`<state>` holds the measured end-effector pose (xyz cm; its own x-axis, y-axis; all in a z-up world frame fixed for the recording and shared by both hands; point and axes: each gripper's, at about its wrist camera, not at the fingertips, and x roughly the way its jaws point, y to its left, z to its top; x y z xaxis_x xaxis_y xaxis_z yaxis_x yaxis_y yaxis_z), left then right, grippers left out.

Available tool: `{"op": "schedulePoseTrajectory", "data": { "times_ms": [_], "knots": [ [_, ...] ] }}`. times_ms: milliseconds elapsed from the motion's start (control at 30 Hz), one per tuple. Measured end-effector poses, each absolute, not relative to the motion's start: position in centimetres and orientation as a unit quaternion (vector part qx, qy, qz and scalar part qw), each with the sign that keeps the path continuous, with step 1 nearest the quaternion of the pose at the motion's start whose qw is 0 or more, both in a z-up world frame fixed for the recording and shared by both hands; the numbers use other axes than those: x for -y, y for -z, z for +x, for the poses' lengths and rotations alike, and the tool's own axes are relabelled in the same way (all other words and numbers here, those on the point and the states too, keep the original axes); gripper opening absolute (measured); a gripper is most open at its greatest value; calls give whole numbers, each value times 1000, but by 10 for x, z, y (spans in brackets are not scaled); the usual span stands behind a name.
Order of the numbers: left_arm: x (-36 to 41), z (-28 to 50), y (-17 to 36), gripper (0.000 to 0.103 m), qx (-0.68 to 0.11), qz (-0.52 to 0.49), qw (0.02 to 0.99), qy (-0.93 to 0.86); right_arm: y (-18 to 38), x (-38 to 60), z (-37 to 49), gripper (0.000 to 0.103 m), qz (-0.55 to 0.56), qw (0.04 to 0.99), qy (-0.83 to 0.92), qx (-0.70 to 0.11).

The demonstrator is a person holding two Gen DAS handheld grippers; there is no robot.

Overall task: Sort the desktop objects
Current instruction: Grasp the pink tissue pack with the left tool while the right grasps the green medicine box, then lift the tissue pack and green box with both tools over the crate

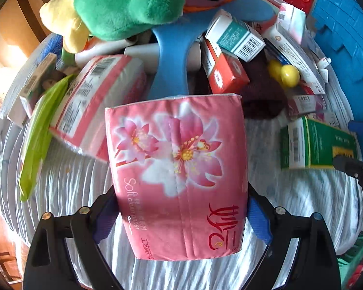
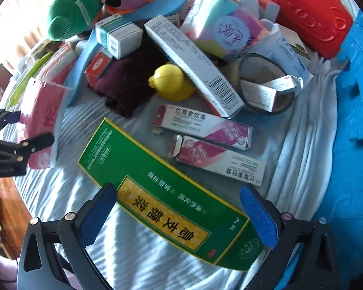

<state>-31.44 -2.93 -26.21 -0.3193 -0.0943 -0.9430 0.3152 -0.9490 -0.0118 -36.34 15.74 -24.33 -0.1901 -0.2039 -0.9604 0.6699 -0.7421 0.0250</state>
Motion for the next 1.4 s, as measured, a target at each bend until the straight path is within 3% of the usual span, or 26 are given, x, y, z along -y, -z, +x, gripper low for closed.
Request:
{"op": "schedulePoseTrajectory", "data": {
  "times_ms": [167,300,367,433,500,867,900,933,1133,1400],
  "knots": [
    [17,-308,266,91,-98,573,109,806,264,-152,-357,103,568,275,718,-292],
    [12,-308,266,91,-98,571,107,808,271,-158,-365,101,597,249,726,-233],
    [11,-307,265,91,-96,569,108,810,265,-161,-363,89,620,250,726,-162],
    [12,-308,264,91,-95,567,112,810,263,-161,-358,70,644,265,711,-100],
    [14,-308,262,91,-96,564,117,812,262,-156,-350,62,657,281,697,-59],
    [0,-321,257,91,-81,557,113,819,256,-123,-353,71,611,258,738,-126],
    [-1,-320,256,91,-81,556,112,819,257,-120,-350,69,608,258,739,-134],
    [-2,-320,256,91,-80,557,111,819,258,-118,-348,55,607,261,739,-135],
    [-3,-316,243,91,-75,545,112,828,237,-118,-340,54,582,267,757,-129],
    [-6,-303,170,91,-59,477,115,869,145,-135,-332,54,490,263,826,-97]
  ]
}}
